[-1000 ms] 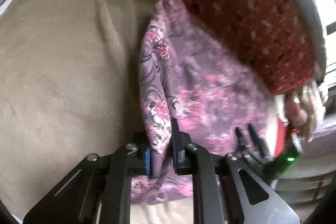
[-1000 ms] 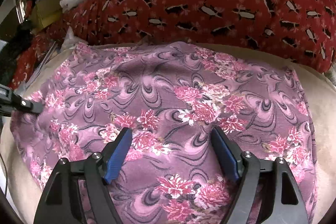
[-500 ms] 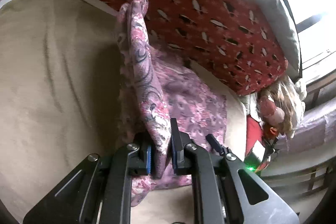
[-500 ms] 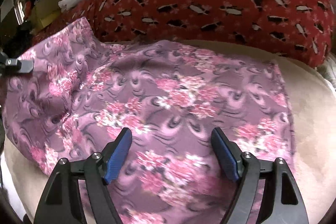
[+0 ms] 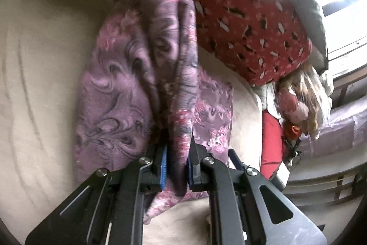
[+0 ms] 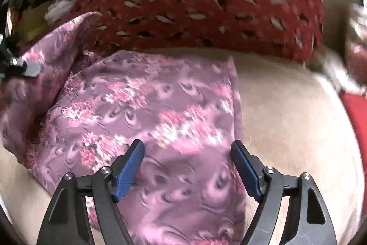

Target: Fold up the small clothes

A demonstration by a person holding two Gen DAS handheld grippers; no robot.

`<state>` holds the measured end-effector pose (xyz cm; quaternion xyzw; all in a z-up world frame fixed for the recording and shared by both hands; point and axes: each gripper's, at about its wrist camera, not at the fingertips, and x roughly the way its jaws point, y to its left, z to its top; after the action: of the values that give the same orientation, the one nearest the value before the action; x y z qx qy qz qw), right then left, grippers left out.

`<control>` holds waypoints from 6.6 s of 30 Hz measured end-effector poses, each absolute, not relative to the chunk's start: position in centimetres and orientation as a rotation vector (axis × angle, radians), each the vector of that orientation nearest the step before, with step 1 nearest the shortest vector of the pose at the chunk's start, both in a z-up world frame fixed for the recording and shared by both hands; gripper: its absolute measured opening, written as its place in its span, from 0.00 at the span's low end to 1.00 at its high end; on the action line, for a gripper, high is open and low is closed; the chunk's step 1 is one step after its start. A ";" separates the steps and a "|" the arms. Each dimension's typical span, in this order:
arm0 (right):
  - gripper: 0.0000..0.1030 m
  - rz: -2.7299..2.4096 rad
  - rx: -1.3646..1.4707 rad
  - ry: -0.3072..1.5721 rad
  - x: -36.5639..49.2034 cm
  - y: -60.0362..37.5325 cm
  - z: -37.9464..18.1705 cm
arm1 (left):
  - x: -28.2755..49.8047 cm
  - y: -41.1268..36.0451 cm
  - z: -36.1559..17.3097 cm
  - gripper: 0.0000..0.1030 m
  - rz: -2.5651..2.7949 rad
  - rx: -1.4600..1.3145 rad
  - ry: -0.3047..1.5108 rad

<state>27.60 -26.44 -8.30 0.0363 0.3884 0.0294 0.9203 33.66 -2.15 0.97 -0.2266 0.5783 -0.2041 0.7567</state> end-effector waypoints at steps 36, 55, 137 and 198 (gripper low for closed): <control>0.81 0.591 0.523 0.827 26.8 -20.0 -8.8 | 42.1 -12.0 -2.1 0.52 -0.266 0.100 1.498; 0.13 0.628 0.542 0.832 24.7 -21.6 -7.8 | 36.5 -4.7 0.4 0.06 -0.337 -0.256 1.430; 0.36 0.217 0.358 0.783 32.6 -34.1 -3.2 | 36.9 -7.9 -0.7 0.72 -0.159 -0.137 1.170; 0.23 0.432 0.478 0.786 25.5 -27.5 -2.1 | 27.1 0.3 2.5 0.25 -0.380 -0.288 1.165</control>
<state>25.54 -27.52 -2.14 0.2286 0.3765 0.2067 0.8736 27.10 0.32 2.48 -0.1345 0.5446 -0.1775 0.8086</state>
